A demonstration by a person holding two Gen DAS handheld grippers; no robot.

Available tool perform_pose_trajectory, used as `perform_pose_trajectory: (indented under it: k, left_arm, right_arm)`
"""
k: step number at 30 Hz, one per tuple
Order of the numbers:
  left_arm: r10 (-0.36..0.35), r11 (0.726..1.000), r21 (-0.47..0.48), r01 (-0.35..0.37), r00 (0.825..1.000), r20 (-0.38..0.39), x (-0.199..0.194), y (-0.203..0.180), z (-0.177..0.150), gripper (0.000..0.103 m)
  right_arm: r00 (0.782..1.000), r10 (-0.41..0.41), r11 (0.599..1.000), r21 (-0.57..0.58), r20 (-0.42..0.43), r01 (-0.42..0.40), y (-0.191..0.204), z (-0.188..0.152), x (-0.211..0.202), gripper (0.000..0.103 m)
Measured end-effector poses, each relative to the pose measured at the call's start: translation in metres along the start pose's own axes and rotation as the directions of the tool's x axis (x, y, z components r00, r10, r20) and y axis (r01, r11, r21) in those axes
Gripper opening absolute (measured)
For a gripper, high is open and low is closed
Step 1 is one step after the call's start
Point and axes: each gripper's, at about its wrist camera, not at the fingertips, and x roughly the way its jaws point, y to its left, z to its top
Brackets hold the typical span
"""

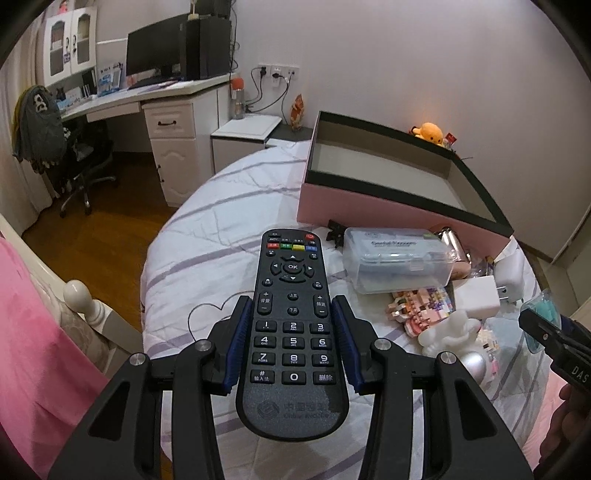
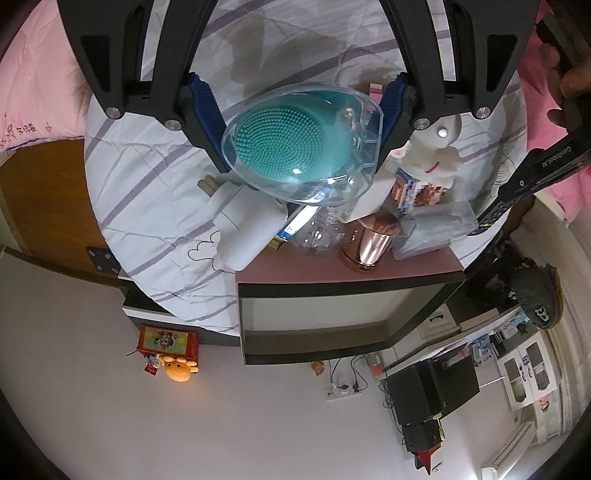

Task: Organize rigid objects
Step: 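Lower the remote into the pink box with the left tool while the right tool places the teal brush case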

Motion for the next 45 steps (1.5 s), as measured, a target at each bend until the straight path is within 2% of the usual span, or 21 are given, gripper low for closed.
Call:
perform_pose_trajectory:
  k: [7,12,17,22,26,32,39,45]
  left_arm:
    - [-0.028,0.999,0.033,0.025,0.997,0.069,-0.021,-0.014,0.024,0.044]
    - [-0.053,0.997,0.060,0.046,0.991,0.124,-0.028,-0.031,0.055,0.044]
    - [-0.084,0.994,0.082,0.071,0.984,0.159,-0.017,-0.047,0.097,0.044]
    - [-0.099,0.990,0.111,0.082,0.982,0.162,0.008,-0.066,0.129,0.044]
    - [-0.107,0.988,0.126,0.089,0.984,0.141,0.036,-0.078,0.149,0.044]
    - [-0.098,0.987,0.139,0.085,0.991,0.091,0.087,-0.089,0.170,0.044]
    - [-0.100,0.986,0.131,0.100,0.995,-0.005,0.130,-0.091,0.170,0.044]
    - [-0.078,0.988,0.129,0.085,0.995,-0.054,0.145,-0.091,0.167,0.044]
  right_arm:
    - [0.998,0.034,0.999,-0.027,0.050,-0.032,0.011,0.019,-0.014,0.072]
    - [0.992,0.068,0.996,-0.066,0.107,-0.061,0.019,0.056,-0.019,0.072]
    - [0.987,0.084,0.993,-0.091,0.139,-0.072,0.018,0.097,-0.007,0.072]
    - [0.987,0.074,0.994,-0.096,0.140,-0.061,0.012,0.136,0.022,0.072]
    - [0.991,0.080,0.994,-0.083,0.107,-0.072,0.005,0.161,0.057,0.072]
    - [0.996,0.083,0.994,-0.073,0.024,-0.081,0.000,0.179,0.110,0.072]
    - [0.993,0.068,0.993,-0.085,-0.096,-0.076,0.002,0.180,0.155,0.072]
    - [0.989,0.044,0.993,-0.098,-0.144,-0.059,0.002,0.178,0.166,0.073]
